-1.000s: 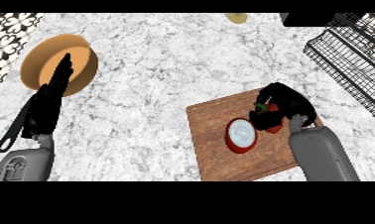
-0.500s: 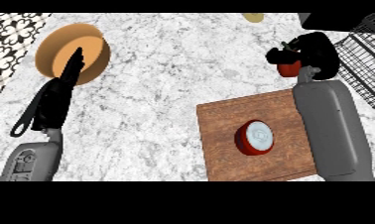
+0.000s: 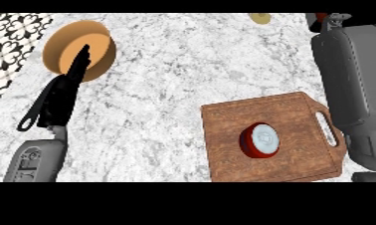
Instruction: Pick the bell pepper from the cutting board and place it in the tiered basket
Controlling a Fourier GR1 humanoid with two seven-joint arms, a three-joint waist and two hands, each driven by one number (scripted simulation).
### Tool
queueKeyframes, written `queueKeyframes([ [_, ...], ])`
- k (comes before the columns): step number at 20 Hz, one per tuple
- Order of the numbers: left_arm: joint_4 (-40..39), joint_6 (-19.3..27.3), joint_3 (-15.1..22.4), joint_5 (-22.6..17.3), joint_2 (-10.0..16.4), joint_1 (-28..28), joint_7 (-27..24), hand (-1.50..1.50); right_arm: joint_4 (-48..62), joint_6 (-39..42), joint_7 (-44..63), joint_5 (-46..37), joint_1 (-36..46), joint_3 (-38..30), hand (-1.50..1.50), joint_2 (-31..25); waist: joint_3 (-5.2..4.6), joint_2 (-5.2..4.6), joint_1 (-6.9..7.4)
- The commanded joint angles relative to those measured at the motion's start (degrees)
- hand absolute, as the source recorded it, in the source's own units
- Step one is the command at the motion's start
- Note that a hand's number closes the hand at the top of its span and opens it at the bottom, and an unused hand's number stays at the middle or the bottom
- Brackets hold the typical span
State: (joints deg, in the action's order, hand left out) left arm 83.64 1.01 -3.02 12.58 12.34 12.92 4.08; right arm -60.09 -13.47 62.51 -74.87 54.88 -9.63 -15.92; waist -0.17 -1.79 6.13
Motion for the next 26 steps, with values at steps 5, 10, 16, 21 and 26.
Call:
queueKeyframes([
  [5, 1.81, 0.22, -0.29, 0.14, 0.22, -0.78, 1.28, 0.0, 17.87, -0.14, 9.93, -12.96, 14.74, -2.45, 1.5, -4.56, 0.11, 0.64, -1.32],
  [10, -1.29, 0.26, -1.93, -0.35, 0.8, 0.08, -0.55, 0.0, 24.4, -5.25, 3.63, -8.97, 19.77, -8.15, 1.5, -6.2, 0.17, 0.72, -3.07],
  [16, -0.93, 1.22, -2.07, -0.03, -0.09, 0.9, 2.02, 0.0, 34.15, -6.95, -1.97, -10.24, 20.97, -9.64, 1.5, -9.45, 0.18, 0.81, -3.7],
  [21, 1.37, 2.12, 0.1, 1.55, -1.69, -1.86, 2.77, 0.0, 39.39, -2.5, -0.65, -16.25, 19.65, -6.74, 1.5, -14.74, 0.18, 0.88, -3.47],
  [26, 2.37, 1.46, -1.44, 0.53, -0.41, -2.34, 1.54, 0.0, 44.19, 0.13, 0.39, -19.3, 17.38, -5.6, 1.5, -18.71, 0.19, 0.82, -3.44],
])
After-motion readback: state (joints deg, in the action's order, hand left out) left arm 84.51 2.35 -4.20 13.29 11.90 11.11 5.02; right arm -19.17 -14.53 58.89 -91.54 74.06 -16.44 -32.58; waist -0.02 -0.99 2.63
